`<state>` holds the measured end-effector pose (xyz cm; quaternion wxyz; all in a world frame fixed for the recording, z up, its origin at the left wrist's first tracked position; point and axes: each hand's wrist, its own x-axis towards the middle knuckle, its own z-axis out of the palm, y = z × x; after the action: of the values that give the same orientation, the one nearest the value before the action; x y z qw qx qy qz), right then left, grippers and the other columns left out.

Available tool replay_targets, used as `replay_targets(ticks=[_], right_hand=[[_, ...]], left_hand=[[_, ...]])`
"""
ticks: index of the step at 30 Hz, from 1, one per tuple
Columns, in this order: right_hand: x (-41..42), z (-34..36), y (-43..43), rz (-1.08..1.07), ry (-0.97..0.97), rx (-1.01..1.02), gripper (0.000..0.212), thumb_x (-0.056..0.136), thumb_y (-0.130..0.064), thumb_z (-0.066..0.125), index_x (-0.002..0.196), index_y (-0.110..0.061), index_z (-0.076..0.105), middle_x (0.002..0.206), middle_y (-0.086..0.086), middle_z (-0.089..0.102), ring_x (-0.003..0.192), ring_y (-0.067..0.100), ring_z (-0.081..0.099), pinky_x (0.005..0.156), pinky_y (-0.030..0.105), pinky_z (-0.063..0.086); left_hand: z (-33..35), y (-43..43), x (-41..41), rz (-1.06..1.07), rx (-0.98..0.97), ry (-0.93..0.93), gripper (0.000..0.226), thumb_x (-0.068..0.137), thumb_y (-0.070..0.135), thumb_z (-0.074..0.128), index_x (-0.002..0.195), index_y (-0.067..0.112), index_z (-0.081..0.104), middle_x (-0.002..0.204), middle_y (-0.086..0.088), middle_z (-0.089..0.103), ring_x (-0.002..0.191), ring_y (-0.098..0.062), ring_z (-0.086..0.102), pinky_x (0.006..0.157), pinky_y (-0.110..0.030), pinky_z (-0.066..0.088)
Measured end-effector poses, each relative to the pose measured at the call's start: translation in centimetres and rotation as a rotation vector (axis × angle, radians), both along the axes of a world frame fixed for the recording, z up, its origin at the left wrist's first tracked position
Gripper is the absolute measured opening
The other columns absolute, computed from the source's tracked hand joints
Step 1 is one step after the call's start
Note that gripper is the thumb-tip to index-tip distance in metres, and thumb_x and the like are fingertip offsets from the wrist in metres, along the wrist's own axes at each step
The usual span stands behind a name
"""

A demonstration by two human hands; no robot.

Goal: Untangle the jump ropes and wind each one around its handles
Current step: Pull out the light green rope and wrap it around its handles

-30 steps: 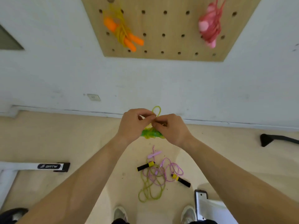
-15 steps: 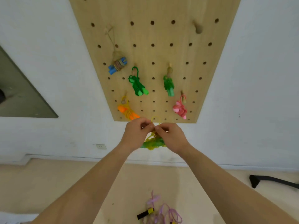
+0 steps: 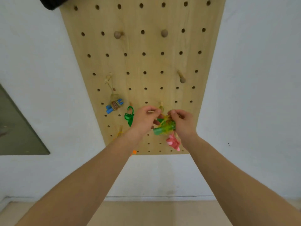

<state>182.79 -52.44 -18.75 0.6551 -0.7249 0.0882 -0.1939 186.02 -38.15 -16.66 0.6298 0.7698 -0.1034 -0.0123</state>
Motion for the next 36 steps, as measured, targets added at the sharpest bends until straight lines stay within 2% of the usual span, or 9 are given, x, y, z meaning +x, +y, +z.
replay_targets(ticks=[3, 8, 16, 20, 24, 26, 28, 32, 36], right_hand=[[2.3, 2.7, -2.5, -0.056, -0.044, -0.018, 0.023, 0.099, -0.024, 0.057, 0.082, -0.025, 0.073, 0.078, -0.005, 0.070, 0.082, 0.020, 0.067, 0.086, 0.050, 0.058], [6.1, 5.2, -5.7, -0.153, -0.058, 0.007, 0.020, 0.099, -0.027, 0.058, 0.084, -0.026, 0.072, 0.084, -0.004, 0.071, 0.086, 0.023, 0.069, 0.086, 0.049, 0.058], [11.3, 5.5, -8.2, -0.210, -0.040, 0.069, 0.019, 0.097, -0.031, 0.057, 0.081, -0.030, 0.068, 0.085, -0.003, 0.070, 0.086, 0.023, 0.069, 0.083, 0.048, 0.060], [13.2, 5.8, -8.9, -0.113, 0.025, 0.109, 0.022, 0.100, -0.025, 0.056, 0.082, -0.027, 0.067, 0.086, -0.001, 0.070, 0.083, 0.021, 0.067, 0.078, 0.038, 0.060], [14.8, 5.6, -9.3, -0.064, 0.097, 0.037, 0.018, 0.097, -0.020, 0.057, 0.085, -0.028, 0.068, 0.089, 0.000, 0.069, 0.087, 0.022, 0.066, 0.081, 0.037, 0.059], [15.1, 5.5, -9.3, -0.051, 0.100, 0.007, 0.012, 0.097, -0.022, 0.059, 0.090, -0.026, 0.068, 0.089, -0.005, 0.068, 0.085, 0.013, 0.062, 0.072, 0.028, 0.053], [14.9, 5.3, -9.3, -0.048, 0.088, -0.008, 0.009, 0.098, -0.026, 0.060, 0.102, -0.025, 0.068, 0.092, -0.010, 0.066, 0.083, 0.006, 0.057, 0.065, 0.020, 0.041], [13.5, 4.5, -9.7, -0.129, 0.094, -0.182, 0.033, 0.100, -0.021, 0.048, 0.129, -0.017, 0.063, 0.116, -0.002, 0.064, 0.102, 0.016, 0.057, 0.083, 0.027, 0.041], [11.1, 4.0, -10.1, -0.185, 0.153, -0.499, 0.043, 0.098, -0.021, 0.044, 0.140, -0.018, 0.053, 0.134, 0.002, 0.060, 0.119, 0.024, 0.056, 0.090, 0.032, 0.045]], left_hand=[[2.7, -2.8, 2.5, -0.016, -0.026, -0.029, 0.014, 0.098, 0.024, 0.062, 0.104, 0.014, 0.069, 0.085, 0.004, 0.077, 0.061, -0.009, 0.064, 0.050, -0.019, 0.047], [4.9, -7.1, 6.4, 0.000, -0.024, -0.066, 0.012, 0.098, 0.027, 0.061, 0.100, 0.019, 0.069, 0.084, 0.007, 0.077, 0.062, -0.007, 0.067, 0.061, -0.026, 0.048], [5.1, -11.1, 11.1, 0.099, -0.063, -0.044, 0.016, 0.098, 0.028, 0.061, 0.103, 0.017, 0.071, 0.083, 0.006, 0.076, 0.068, -0.012, 0.069, 0.055, -0.018, 0.046], [4.8, -11.6, 13.2, 0.146, -0.015, -0.063, 0.014, 0.097, 0.028, 0.062, 0.086, 0.025, 0.070, 0.082, 0.007, 0.076, 0.074, -0.014, 0.070, 0.067, -0.026, 0.053], [4.3, -11.9, 15.0, 0.162, 0.121, -0.122, 0.024, 0.094, 0.030, 0.063, 0.071, 0.032, 0.068, 0.079, 0.010, 0.074, 0.083, -0.016, 0.070, 0.083, -0.033, 0.056], [4.1, -12.0, 15.4, 0.169, 0.191, -0.144, 0.018, 0.093, 0.030, 0.064, 0.077, 0.030, 0.072, 0.087, 0.009, 0.075, 0.088, -0.016, 0.069, 0.085, -0.033, 0.056], [4.0, -11.9, 15.4, 0.184, 0.234, -0.161, 0.012, 0.093, 0.030, 0.066, 0.097, 0.025, 0.077, 0.103, 0.006, 0.075, 0.099, -0.017, 0.067, 0.089, -0.032, 0.054], [3.7, -10.3, 14.1, 0.186, 0.358, -0.231, 0.032, 0.095, 0.034, 0.062, 0.123, 0.021, 0.068, 0.120, 0.003, 0.070, 0.109, -0.017, 0.064, 0.094, -0.030, 0.051], [3.4, -7.2, 12.0, 0.141, 0.679, -0.334, 0.046, 0.097, 0.042, 0.054, 0.138, 0.021, 0.055, 0.131, 0.001, 0.063, 0.115, -0.021, 0.061, 0.093, -0.036, 0.051]])
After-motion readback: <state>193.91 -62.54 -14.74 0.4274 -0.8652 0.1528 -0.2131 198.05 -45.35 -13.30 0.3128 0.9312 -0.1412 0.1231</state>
